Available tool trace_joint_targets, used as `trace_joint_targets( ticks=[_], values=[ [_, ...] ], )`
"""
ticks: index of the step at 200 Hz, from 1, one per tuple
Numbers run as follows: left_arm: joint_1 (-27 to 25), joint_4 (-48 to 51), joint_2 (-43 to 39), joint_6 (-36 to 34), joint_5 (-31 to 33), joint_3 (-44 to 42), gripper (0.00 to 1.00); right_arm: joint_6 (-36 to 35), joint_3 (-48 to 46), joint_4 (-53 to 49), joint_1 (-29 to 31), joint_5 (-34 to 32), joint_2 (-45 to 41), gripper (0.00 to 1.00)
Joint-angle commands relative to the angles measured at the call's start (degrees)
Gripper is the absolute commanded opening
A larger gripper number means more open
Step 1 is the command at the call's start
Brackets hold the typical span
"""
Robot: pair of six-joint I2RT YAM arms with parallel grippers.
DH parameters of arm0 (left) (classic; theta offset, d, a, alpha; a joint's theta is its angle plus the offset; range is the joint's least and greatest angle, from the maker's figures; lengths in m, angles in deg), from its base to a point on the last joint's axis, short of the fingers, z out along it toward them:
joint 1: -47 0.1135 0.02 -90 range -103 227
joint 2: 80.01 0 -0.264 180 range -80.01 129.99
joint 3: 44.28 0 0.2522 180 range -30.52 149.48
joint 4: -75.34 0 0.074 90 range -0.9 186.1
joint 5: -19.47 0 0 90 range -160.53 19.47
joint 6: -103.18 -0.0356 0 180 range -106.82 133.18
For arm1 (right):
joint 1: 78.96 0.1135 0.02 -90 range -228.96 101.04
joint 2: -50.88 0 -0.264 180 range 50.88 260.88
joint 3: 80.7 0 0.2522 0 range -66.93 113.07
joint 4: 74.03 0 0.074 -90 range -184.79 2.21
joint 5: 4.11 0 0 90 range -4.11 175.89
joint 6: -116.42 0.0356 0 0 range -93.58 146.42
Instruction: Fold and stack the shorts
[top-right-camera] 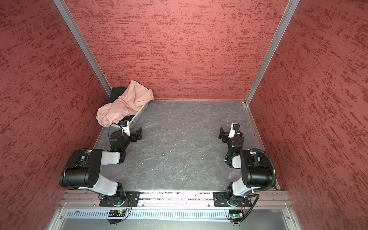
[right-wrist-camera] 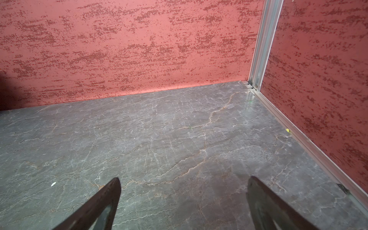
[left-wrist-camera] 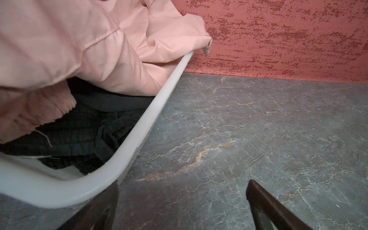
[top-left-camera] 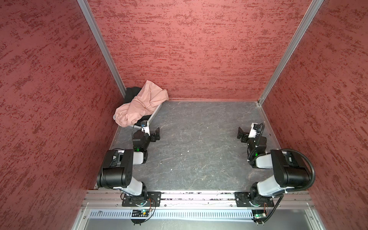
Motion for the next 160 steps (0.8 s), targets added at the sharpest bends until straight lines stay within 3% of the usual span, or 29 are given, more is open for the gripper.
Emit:
trace_joint_targets(
  ticks=[1, 41, 84, 105, 135, 160],
  values=[
    [0.41, -0.01, 0.08, 0.2, -0.41, 0.98, 0.99, -1.16, 0.97, 0.06, 0.23, 0.09, -0.13, 0.99],
    [0.23, 3.51, -1.93, 0.77, 1.54, 2.26, 1.0, -1.12, 2.35, -3.49, 0.23, -0.05, -1.88, 0.99],
    [-3.78, 38.81, -13.74, 3.59, 8.87, 17.28, 0.99, -1.47, 8.69, -20.17, 0.19, 1.71, -10.18, 0.98],
    [-7.13, 55.09, -17.94, 7.09, 14.23, 27.55, 0.99, 2.18, 15.46, -34.44, 0.18, 8.15, -13.66, 0.92],
    [-8.78, 77.37, -13.88, 10.42, 18.05, 47.29, 0.99, 8.01, 17.64, -42.49, 1.12, 14.29, -20.13, 0.91],
    [-6.62, 84.16, -7.31, 9.0, 19.84, 55.63, 1.0, 8.87, 18.75, -49.23, 2.53, 16.77, -24.43, 0.91]
  ],
)
